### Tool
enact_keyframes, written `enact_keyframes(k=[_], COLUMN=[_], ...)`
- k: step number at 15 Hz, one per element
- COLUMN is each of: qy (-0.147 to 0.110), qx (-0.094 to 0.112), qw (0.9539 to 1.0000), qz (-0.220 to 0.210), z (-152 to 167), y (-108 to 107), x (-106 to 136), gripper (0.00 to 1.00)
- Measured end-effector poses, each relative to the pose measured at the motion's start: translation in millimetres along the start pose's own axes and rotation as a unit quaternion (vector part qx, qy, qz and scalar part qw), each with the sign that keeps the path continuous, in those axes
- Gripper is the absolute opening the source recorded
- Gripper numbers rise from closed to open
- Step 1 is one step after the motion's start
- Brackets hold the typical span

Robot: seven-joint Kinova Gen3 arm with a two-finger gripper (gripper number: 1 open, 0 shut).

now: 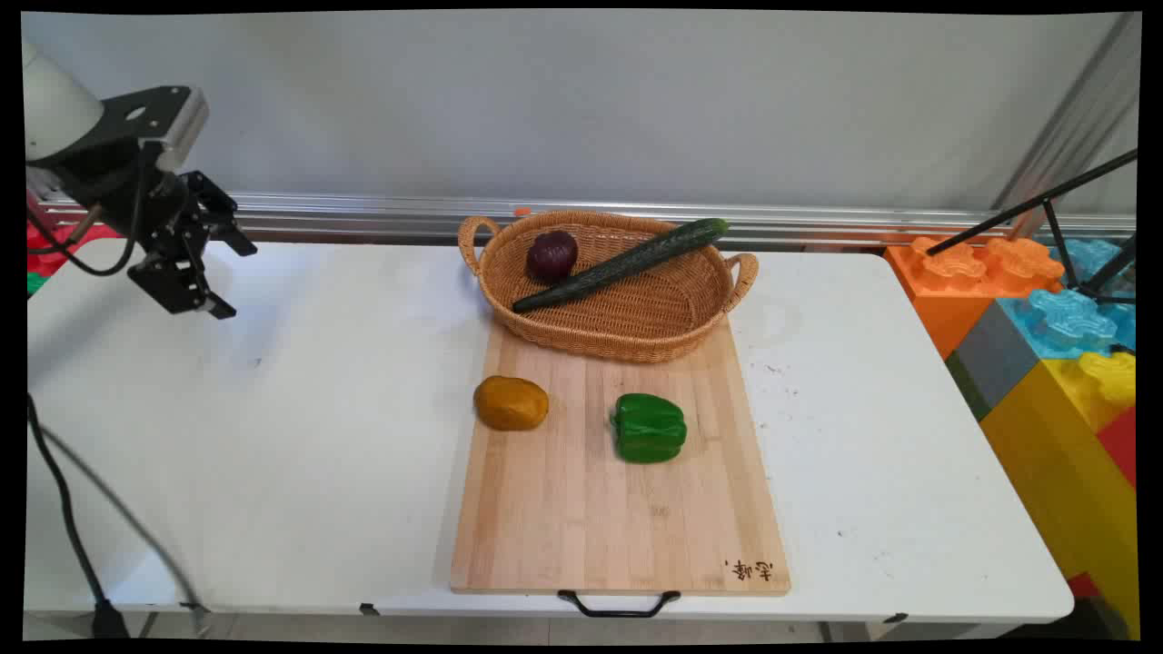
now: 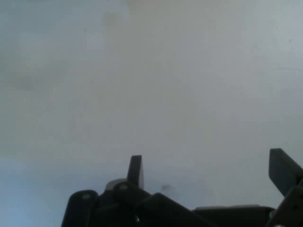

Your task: Pick up the potato from the cutting board

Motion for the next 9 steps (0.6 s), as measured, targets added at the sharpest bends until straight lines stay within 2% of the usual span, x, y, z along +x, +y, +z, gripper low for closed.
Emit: enact_keyframes(k=[2, 5, 9], qy=[0.016, 0.057, 0.121], qx=[-0.011, -0.037, -0.069], qw=[0.9998, 0.9975, 0.9901], qz=[-0.006, -0.015, -0.017], z=[8.1, 28.4, 57.9], y=[3.3, 6.4, 7.1], x=[4.3, 25.4, 61.7], gripper=[1.00, 1.00, 1.00])
